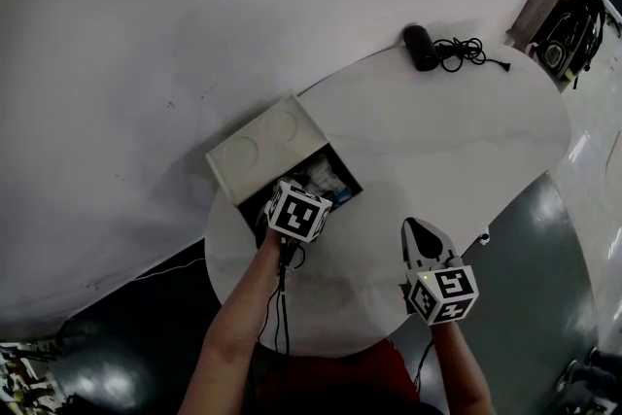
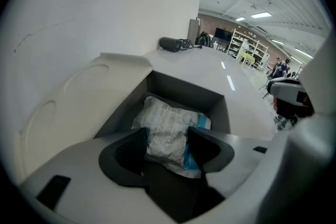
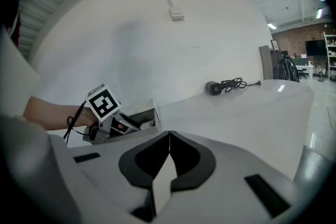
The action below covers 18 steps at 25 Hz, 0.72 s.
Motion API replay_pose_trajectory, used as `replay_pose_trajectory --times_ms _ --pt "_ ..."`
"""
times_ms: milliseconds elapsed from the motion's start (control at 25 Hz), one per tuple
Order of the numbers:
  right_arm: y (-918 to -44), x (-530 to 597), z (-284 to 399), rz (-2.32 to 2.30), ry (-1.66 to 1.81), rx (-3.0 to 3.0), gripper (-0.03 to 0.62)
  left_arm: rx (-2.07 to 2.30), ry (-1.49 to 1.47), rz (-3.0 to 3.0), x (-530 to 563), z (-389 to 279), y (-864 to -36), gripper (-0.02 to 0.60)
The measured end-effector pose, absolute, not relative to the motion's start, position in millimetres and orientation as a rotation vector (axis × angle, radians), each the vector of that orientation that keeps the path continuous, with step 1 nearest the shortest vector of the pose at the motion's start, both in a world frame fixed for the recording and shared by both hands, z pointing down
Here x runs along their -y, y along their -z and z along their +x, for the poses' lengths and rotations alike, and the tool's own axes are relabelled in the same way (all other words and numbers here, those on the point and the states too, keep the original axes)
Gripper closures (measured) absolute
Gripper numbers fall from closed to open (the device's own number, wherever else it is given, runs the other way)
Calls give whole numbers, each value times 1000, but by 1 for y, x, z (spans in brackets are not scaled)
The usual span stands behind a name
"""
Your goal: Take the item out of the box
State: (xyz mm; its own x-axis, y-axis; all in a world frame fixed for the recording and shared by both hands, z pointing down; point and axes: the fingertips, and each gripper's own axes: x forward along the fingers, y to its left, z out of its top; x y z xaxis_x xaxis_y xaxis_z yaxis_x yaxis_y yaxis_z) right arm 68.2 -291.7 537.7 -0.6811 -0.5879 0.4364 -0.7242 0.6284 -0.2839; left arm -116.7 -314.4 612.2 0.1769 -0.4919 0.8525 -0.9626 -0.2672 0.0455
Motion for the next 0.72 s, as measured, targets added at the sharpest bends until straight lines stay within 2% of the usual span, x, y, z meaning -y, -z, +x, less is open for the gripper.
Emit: replay_pose_trajectory --times_ms 720 --pt "-541 285 65 1046 -641 2534 580 1385 -1022 1900 316 -113 -608 402"
